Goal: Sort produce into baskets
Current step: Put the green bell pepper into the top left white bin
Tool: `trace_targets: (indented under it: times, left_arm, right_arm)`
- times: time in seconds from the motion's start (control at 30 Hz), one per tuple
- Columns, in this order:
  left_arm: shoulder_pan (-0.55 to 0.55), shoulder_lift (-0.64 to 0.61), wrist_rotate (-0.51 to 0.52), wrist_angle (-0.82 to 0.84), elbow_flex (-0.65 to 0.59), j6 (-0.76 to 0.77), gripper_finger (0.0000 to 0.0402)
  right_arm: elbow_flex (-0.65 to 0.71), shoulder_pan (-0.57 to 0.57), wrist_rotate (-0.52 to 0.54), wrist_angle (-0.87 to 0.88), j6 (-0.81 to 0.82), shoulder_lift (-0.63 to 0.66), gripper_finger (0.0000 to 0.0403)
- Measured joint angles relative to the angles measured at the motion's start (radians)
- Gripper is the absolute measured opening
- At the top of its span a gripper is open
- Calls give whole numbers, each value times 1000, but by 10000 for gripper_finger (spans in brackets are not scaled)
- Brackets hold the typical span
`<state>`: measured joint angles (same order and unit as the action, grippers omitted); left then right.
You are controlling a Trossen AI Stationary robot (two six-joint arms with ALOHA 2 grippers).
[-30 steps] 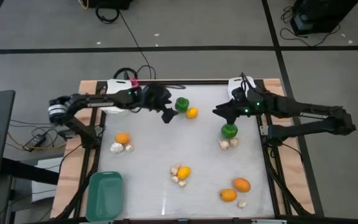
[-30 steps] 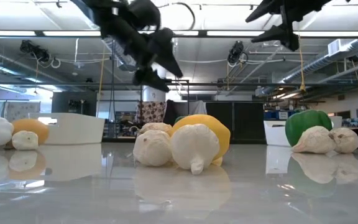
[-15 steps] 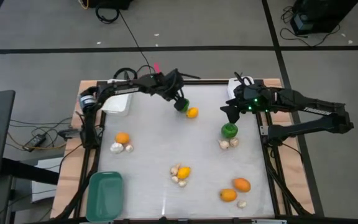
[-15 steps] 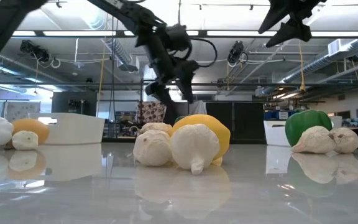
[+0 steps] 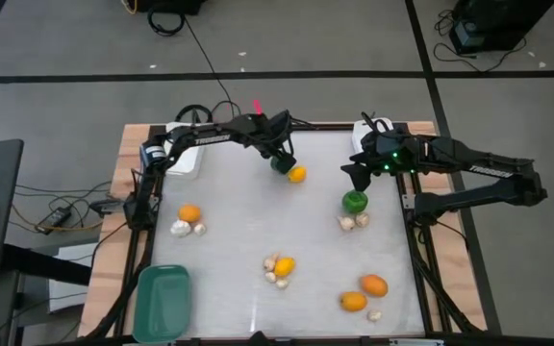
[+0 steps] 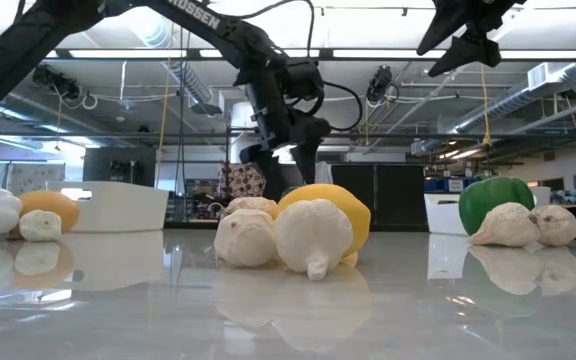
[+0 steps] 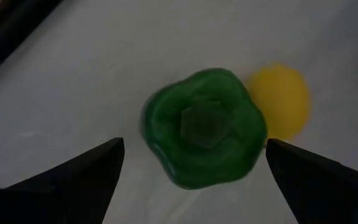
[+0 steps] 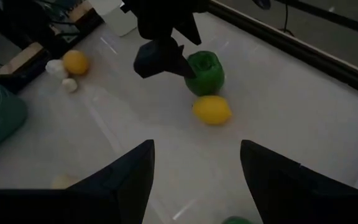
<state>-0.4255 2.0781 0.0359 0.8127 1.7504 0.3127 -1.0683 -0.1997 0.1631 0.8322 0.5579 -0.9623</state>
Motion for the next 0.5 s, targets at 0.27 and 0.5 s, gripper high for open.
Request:
trace_targets:
  times: [0.27,0.5]
  left_arm:
    - [4,22,1,-75,2,-13,400]
    - [5,65,19,-69,0,-14,400]
  right_arm:
    - [0,0,-7,0,-12,0,248]
    - [0,0,-33,1,-12,0,248]
